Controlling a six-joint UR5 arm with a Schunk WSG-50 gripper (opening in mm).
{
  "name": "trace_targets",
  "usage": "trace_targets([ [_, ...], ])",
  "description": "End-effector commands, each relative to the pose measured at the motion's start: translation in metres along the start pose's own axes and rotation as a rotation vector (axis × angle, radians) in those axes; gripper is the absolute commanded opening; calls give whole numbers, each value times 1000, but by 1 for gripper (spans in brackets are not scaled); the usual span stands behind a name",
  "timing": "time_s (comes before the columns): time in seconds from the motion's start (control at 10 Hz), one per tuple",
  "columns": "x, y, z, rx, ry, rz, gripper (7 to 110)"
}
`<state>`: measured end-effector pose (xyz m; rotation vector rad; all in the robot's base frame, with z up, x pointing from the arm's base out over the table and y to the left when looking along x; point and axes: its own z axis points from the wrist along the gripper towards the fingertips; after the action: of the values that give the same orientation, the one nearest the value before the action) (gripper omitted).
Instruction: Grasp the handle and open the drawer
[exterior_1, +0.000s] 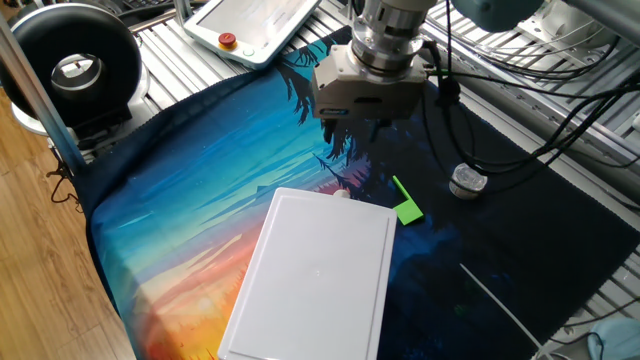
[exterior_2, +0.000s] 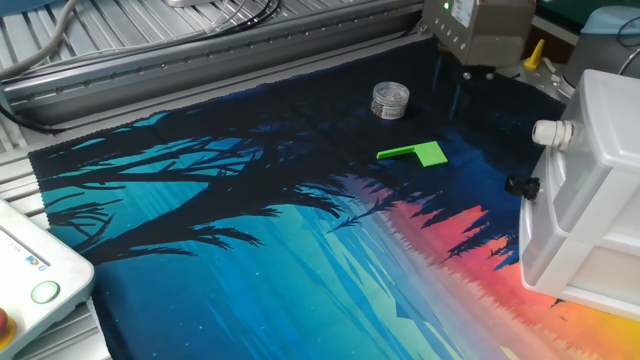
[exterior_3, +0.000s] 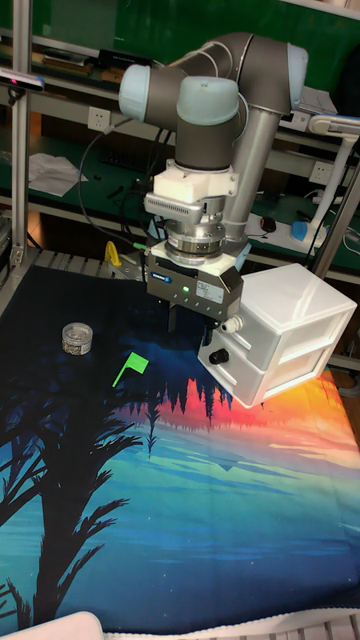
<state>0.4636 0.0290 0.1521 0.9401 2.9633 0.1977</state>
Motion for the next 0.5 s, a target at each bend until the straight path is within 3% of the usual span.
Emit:
trace_targets([
  [0.0, 10, -14, -2, 55, 41, 90, 66],
  [0.1, 12, -15, -2, 63, 49, 78, 66],
  [0.2, 14, -17, -2, 68, 59, 9, 66],
  [0.3, 19, -24, -3, 91, 83, -59, 66],
  [0.4, 16, -37, -5, 142, 76, -136, 66],
])
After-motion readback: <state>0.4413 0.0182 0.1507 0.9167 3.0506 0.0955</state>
